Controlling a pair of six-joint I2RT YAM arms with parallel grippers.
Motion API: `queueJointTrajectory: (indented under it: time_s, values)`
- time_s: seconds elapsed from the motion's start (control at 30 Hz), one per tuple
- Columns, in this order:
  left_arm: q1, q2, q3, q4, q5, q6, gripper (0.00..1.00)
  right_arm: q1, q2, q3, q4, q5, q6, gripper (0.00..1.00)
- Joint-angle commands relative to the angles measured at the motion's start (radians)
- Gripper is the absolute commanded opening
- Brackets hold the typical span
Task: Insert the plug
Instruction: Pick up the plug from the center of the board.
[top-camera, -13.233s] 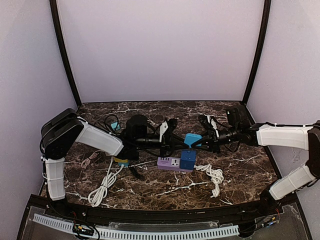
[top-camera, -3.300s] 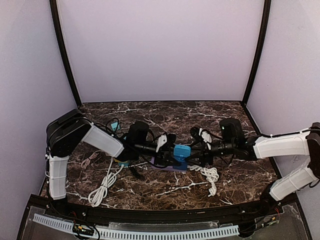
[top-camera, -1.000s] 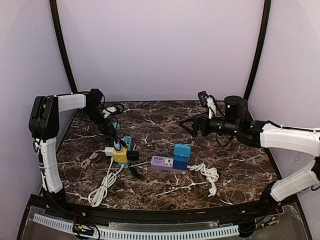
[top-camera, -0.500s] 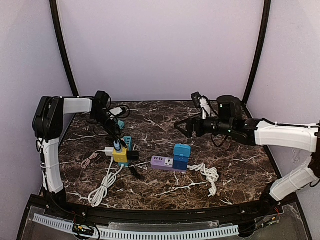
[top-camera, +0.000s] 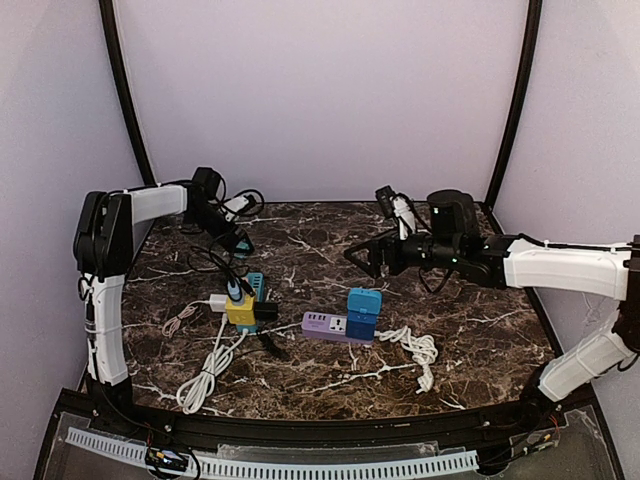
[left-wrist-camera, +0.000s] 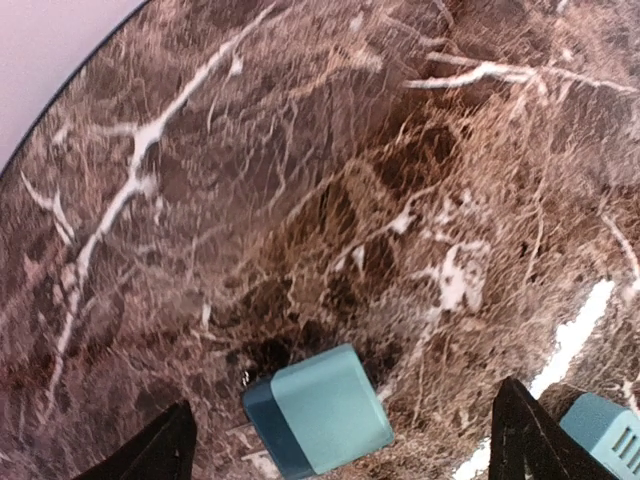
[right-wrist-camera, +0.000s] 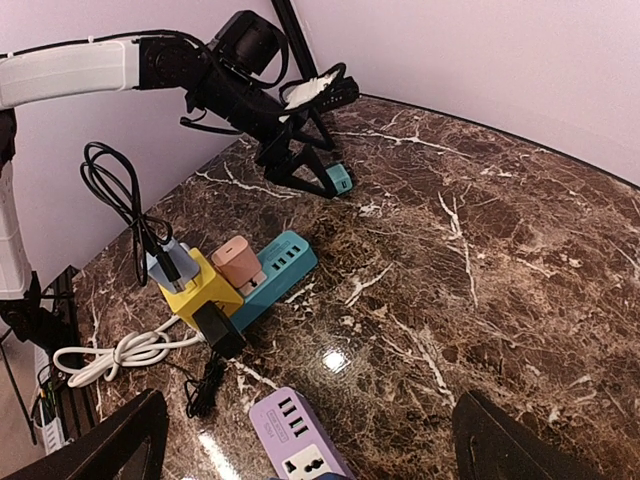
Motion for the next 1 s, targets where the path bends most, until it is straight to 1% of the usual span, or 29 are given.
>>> queueJointTrajectory:
  time_s: [0.0, 0.03, 0.07, 0.1, 0.13, 0.17, 0.2, 0.27, 0.4, 0.5, 0.6, 0.73, 0.8, 0.87, 0.93, 0.97]
  values:
    - [0.000, 0.020, 0.150, -0.189, 0.146, 0.349, 0.87, 0.010, 0.014, 0.033, -0.029, -0.019, -0.022, 0.99]
    - [0.001, 0.027, 0.185, -0.249, 0.148, 0.415, 0.87, 0.010, 0.017, 0.034, -0.032, -0.022, -0.023, 0.99]
    - [0.001, 0.045, 0.201, -0.277, 0.148, 0.533, 0.87, 0.010, 0.022, 0.037, -0.033, -0.027, -0.022, 0.99]
    - [0.003, 0.055, 0.232, -0.333, 0.146, 0.593, 0.87, 0.009, 0.026, 0.041, -0.034, -0.033, -0.023, 0.99]
    - [0.003, 0.078, 0.250, -0.361, 0.134, 0.698, 0.87, 0.010, 0.032, 0.046, -0.037, -0.040, -0.022, 0.99]
    - [0.003, 0.091, 0.283, -0.416, 0.129, 0.749, 0.87, 0.011, 0.038, 0.053, -0.039, -0.046, -0.020, 0.99]
    - [0.002, 0.118, 0.301, -0.441, 0.115, 0.831, 0.87, 0.011, 0.046, 0.060, -0.044, -0.047, -0.020, 0.99]
    - [0.003, 0.157, 0.357, -0.512, 0.105, 0.922, 0.86, 0.014, 0.060, 0.071, -0.051, -0.047, -0.016, 0.99]
    - [0.002, 0.230, 0.470, -0.543, 0.101, 0.976, 0.79, 0.022, 0.082, 0.093, -0.055, -0.059, -0.012, 0.99]
    - [0.004, 0.273, 0.526, -0.543, 0.094, 0.987, 0.78, 0.031, 0.090, 0.105, -0.062, -0.061, -0.014, 0.99]
    - [0.005, 0.295, 0.543, -0.552, 0.088, 0.995, 0.74, 0.039, 0.089, 0.109, -0.067, -0.061, -0.018, 0.99]
    - [0.006, 0.307, 0.536, -0.584, 0.067, 1.006, 0.66, 0.047, 0.080, 0.100, -0.069, -0.050, -0.018, 0.99]
    - [0.006, 0.306, 0.535, -0.608, 0.061, 1.016, 0.60, 0.049, 0.076, 0.097, -0.070, -0.046, -0.018, 0.99]
    - [0.007, 0.305, 0.533, -0.619, 0.064, 1.017, 0.52, 0.051, 0.075, 0.097, -0.067, -0.047, -0.018, 0.99]
    - [0.007, 0.304, 0.530, -0.616, 0.088, 1.005, 0.37, 0.051, 0.074, 0.096, -0.056, -0.054, -0.019, 0.99]
    - [0.007, 0.302, 0.529, -0.610, 0.097, 0.994, 0.32, 0.051, 0.073, 0.095, -0.050, -0.055, -0.018, 0.99]
